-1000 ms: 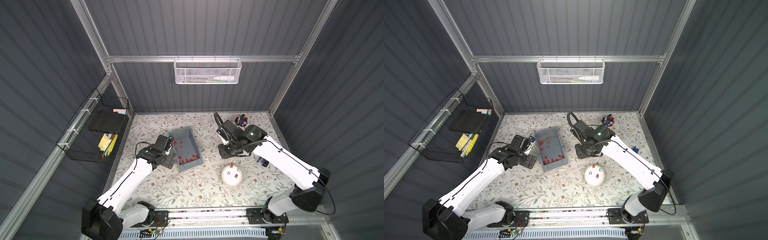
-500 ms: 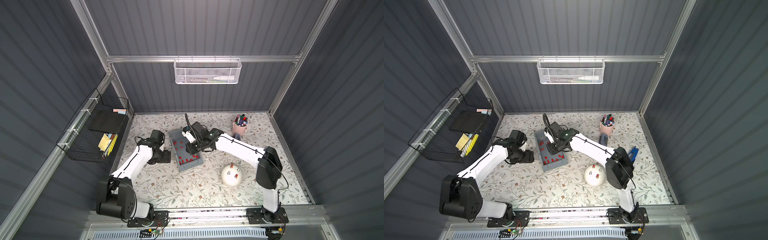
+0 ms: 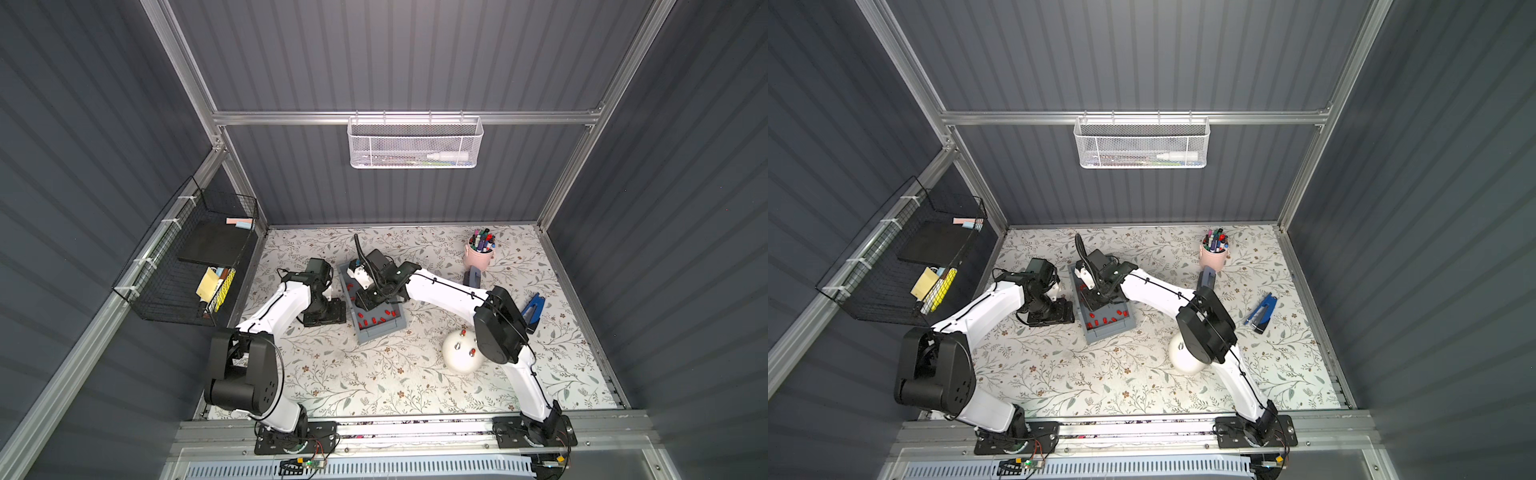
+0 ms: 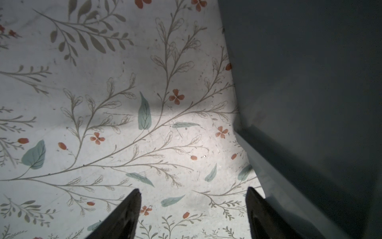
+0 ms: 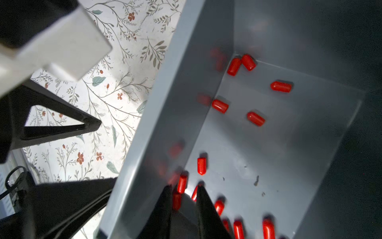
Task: Cover the protruding screws with screw protection sleeves
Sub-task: Pick up the screw protection sleeve from the storage box.
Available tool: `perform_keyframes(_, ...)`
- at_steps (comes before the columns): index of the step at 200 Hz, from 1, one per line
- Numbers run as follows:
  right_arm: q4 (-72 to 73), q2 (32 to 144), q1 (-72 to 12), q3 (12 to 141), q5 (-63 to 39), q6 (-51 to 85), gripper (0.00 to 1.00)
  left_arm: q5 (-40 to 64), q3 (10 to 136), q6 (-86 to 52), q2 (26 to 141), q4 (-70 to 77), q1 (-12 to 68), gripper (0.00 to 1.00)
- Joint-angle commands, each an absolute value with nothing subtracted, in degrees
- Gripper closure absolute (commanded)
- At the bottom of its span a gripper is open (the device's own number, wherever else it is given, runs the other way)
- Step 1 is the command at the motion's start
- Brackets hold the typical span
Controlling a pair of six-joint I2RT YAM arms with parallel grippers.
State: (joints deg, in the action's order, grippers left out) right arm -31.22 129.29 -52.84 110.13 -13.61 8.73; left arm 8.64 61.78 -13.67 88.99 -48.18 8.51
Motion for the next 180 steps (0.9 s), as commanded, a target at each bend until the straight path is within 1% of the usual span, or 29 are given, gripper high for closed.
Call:
perform_keyframes(1,-32.1,131.0,-53.4,111.6,-13.3,7.0,0.75,8.1,62.9,-14.3,88.4,-49.7,8.2,0.21)
perform_keyframes(42,-32.2,132.8,-53.4,111.8,-12.7,7.4,0.79,10.2,62.8,-16.0,87.7,-49.5,8.2,0.19)
perform_keyframes(180,-35.7,139.9,-53.4,117.6,-11.9,7.0,0.78,10.6,62.3,-16.7,85.6,-49.1,8.2,0.18)
